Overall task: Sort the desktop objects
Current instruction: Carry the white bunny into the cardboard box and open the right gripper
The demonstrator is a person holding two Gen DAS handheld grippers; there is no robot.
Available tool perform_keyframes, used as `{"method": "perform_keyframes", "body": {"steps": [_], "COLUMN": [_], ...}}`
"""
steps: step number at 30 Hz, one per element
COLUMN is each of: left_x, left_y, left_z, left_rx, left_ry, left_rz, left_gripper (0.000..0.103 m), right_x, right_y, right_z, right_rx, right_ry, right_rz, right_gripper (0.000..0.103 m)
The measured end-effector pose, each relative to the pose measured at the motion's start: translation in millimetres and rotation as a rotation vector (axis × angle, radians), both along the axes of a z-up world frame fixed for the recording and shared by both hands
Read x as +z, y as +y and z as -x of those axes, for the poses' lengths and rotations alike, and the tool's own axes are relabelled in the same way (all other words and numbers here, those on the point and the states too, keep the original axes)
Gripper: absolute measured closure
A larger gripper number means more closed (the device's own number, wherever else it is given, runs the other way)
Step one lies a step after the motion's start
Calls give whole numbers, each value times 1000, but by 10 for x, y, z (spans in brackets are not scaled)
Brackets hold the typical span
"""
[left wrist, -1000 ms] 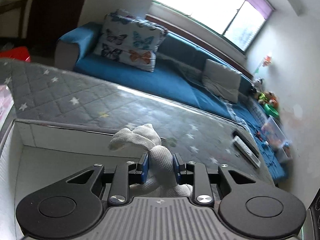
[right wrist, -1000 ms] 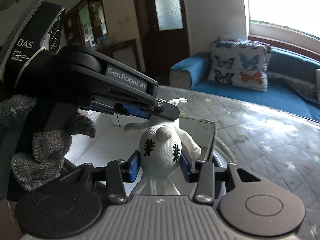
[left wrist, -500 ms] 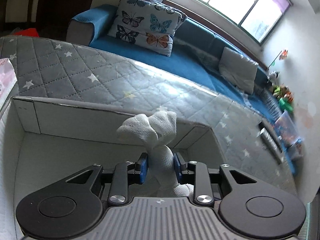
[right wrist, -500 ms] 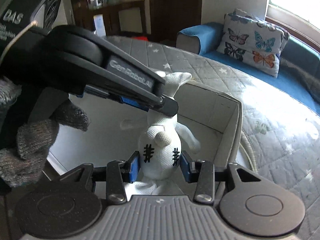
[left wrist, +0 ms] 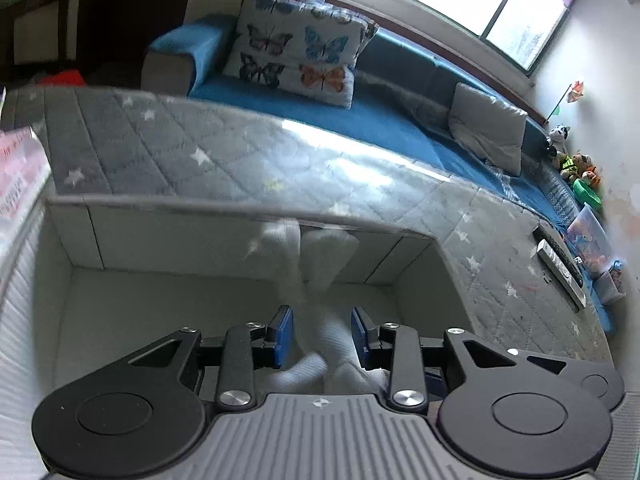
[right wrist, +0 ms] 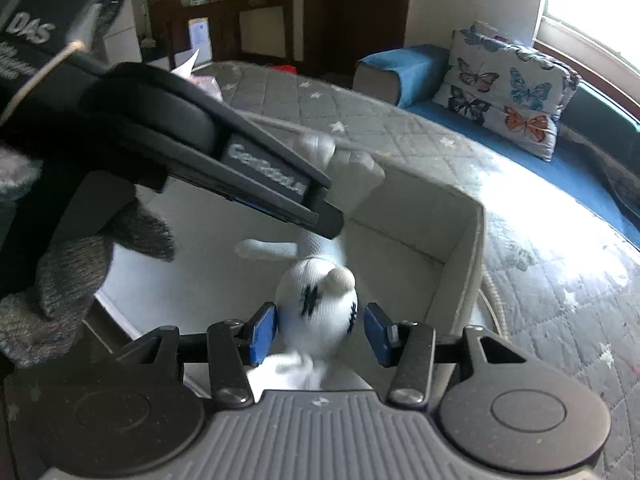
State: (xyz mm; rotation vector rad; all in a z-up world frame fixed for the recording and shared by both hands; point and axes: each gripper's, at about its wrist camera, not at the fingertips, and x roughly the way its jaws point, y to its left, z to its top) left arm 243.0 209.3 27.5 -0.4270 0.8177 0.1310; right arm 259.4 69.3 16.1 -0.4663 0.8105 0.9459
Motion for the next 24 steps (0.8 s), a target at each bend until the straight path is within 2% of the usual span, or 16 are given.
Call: {"method": "perform_keyframes", "body": {"steps": [11, 14, 24], "left_x": [307, 358, 375], "left_y": [-161, -272, -679], "left_z": [368, 531, 1095], "left_rx": [-42, -62, -141], "left_ry": [-87, -108, -139], "left_rz": [-61, -83, -108], "left_gripper": [68, 68, 68], "right_x": [293, 398, 586], "right_y": [-267, -424, -1018], "right_z": [185, 301, 692], "right_rx": [-38, -59, -141], "right_ry": [-40, -62, -121], "right_rz": [-80, -115, -184], "right_gripper": [53, 42, 34]}}
